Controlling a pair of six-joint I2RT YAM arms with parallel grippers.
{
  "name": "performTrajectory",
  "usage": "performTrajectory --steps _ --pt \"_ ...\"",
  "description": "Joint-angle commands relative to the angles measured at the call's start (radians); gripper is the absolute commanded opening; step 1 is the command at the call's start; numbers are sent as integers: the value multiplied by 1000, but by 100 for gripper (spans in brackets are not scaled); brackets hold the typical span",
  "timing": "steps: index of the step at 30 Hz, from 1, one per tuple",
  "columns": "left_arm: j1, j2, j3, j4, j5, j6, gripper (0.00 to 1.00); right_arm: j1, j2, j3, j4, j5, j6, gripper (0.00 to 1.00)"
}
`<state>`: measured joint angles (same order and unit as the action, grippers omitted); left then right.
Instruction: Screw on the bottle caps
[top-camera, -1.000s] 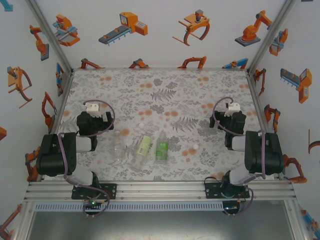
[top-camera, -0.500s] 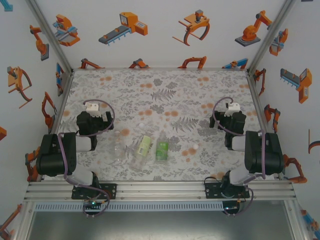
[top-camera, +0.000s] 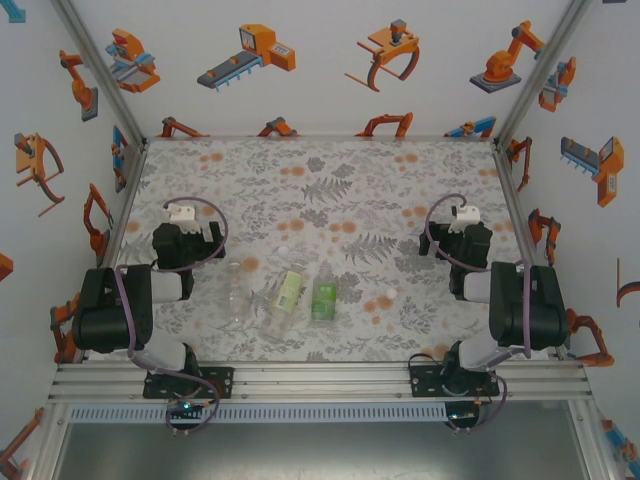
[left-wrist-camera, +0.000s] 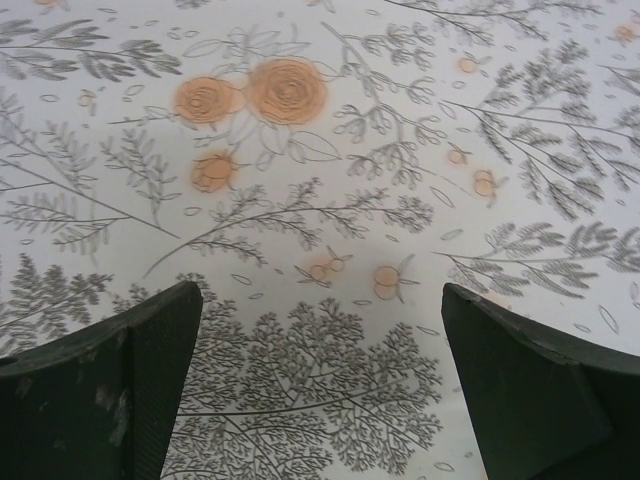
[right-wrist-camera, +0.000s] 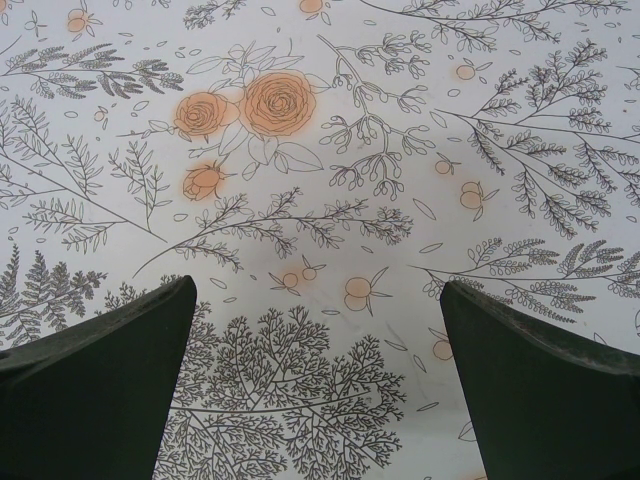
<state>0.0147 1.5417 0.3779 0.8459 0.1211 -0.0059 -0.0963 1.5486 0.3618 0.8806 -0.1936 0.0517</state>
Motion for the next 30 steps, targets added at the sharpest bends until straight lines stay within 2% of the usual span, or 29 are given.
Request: performTrajectory --steps 1,6,10,15,20,22,25,30 --pt "-4 -2 29 -16 -62 -29 97 5 -2 8 32 -12 -11 99" --pt "-5 -3 30 -17 -65 -28 97 6 -1 10 28 -3 -6 99" --pt "-9 -17 40 -38 -65 -21 97 6 -5 18 7 57 12 99" --pt "-15 -108 187 -389 -100 -41 97 6 -80 2 -22 58 13 99" --pt "-25 -214 226 -553 -125 -61 97 6 -197 7 -151 65 28 99" --pt "-37 -251 274 -674 -143 -85 97 7 -251 40 -279 72 40 97" --pt "-58 -288 364 -873 -114 -126 100 10 -314 94 -460 86 68 97" --pt "-132 -308 484 -1185 -152 -213 99 20 -437 134 -669 87 110 93"
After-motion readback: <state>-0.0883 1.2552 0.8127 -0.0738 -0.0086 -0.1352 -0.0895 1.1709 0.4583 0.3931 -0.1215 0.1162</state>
